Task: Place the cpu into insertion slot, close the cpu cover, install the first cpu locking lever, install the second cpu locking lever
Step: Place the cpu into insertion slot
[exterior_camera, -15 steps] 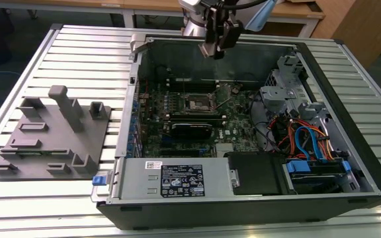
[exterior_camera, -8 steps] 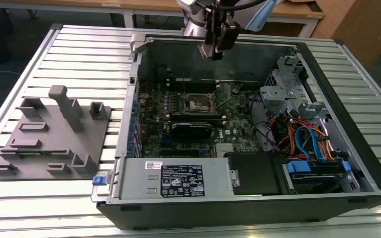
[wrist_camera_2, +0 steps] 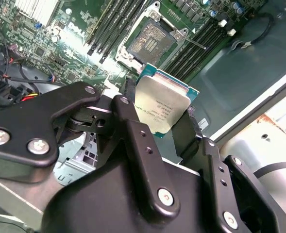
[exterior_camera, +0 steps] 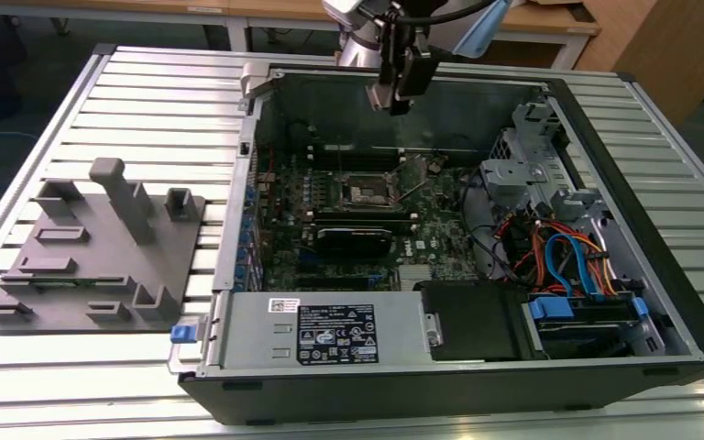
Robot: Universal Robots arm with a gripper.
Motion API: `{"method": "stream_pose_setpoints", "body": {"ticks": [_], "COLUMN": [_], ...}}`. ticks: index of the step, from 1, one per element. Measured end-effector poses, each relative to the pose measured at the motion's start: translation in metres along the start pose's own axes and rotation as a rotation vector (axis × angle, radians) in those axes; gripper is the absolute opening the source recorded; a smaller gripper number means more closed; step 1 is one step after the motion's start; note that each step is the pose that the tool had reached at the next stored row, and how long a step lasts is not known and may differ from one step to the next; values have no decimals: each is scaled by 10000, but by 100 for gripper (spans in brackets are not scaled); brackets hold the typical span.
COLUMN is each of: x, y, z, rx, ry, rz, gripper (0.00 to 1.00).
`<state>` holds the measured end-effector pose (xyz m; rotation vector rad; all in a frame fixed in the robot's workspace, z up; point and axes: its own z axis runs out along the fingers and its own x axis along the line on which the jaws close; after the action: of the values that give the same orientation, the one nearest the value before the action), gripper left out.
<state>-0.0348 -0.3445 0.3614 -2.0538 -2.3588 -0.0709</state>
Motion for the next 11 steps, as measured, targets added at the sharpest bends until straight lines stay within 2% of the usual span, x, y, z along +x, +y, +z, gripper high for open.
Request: {"method": "stream_pose_setpoints", "body": {"ticks": [11], "x": [-3], "y": [-2], "z": [83], "rx": [13], "ry": [-8], "rz": [389], "gripper": [54]}}
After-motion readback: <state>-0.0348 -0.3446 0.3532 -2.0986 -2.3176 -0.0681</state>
